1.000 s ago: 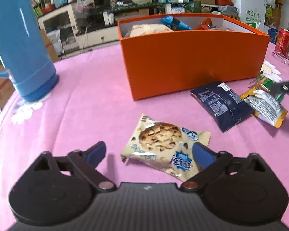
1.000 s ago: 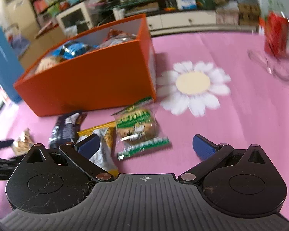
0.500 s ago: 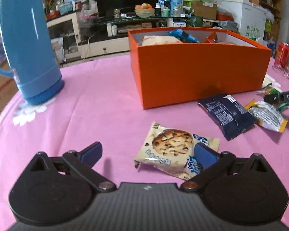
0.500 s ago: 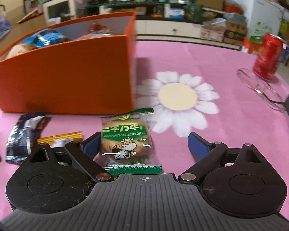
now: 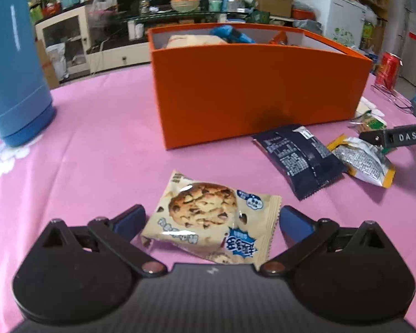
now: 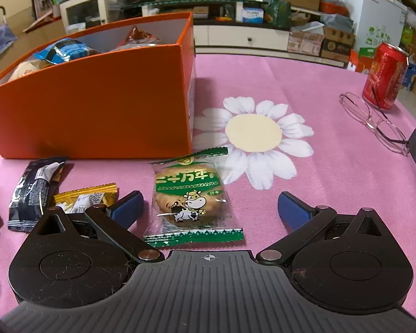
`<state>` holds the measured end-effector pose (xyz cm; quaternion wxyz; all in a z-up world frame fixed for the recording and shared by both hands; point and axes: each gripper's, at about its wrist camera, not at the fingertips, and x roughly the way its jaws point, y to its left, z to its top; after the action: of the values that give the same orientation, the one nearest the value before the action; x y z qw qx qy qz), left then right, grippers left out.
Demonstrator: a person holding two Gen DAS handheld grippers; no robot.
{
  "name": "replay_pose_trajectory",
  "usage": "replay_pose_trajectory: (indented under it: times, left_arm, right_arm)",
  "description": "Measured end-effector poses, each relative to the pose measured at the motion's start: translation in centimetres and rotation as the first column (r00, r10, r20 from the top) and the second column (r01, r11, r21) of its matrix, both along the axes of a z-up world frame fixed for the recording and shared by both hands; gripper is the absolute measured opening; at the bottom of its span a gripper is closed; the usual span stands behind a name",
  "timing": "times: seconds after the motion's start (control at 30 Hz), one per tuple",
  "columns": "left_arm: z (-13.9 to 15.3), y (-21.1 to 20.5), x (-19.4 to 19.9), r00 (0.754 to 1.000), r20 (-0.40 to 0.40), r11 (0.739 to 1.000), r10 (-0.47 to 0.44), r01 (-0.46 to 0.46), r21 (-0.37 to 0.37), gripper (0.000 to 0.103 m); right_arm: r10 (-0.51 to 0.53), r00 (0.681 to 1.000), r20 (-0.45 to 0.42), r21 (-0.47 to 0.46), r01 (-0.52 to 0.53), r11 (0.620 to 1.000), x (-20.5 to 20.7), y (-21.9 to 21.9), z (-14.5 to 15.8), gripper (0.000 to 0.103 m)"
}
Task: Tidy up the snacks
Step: 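Close left tool on chocolate-chip cookie pack while right tool grasps green-printed cookie bag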
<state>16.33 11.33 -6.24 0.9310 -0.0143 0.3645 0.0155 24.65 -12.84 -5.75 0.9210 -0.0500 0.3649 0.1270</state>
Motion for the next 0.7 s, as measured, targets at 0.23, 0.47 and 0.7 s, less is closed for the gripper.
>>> replay_pose_trajectory:
  times: [0.23, 0.47, 0.7]
  left_arm:
    - [1.0, 0.3, -2.5, 0.987, -0.099, 0.989, 0.126, -0.133, -0.068, 0.102]
    - [0.6, -0.2, 1.1, 0.979, -0.116, 0.984, 0.169, -0.174, -0.037, 0.102]
    - [0.3, -1.1, 2.1, 0.949, -0.099, 0.954, 0.300, -0.301, 0.002, 0.102]
  right_arm:
    - [0.020, 1.000, -0.005, 0.010, -0.020, 1.000, -0.2, -0.4, 0.0, 0.093]
    - [0.018, 1.000, -0.026, 0.089, -0.016, 0.996, -0.6, -1.7, 0.4, 0.093]
    - [0.017, 0.999, -0.033, 0.118, -0.013, 0.993, -0.5, -2.2, 0.5, 0.093]
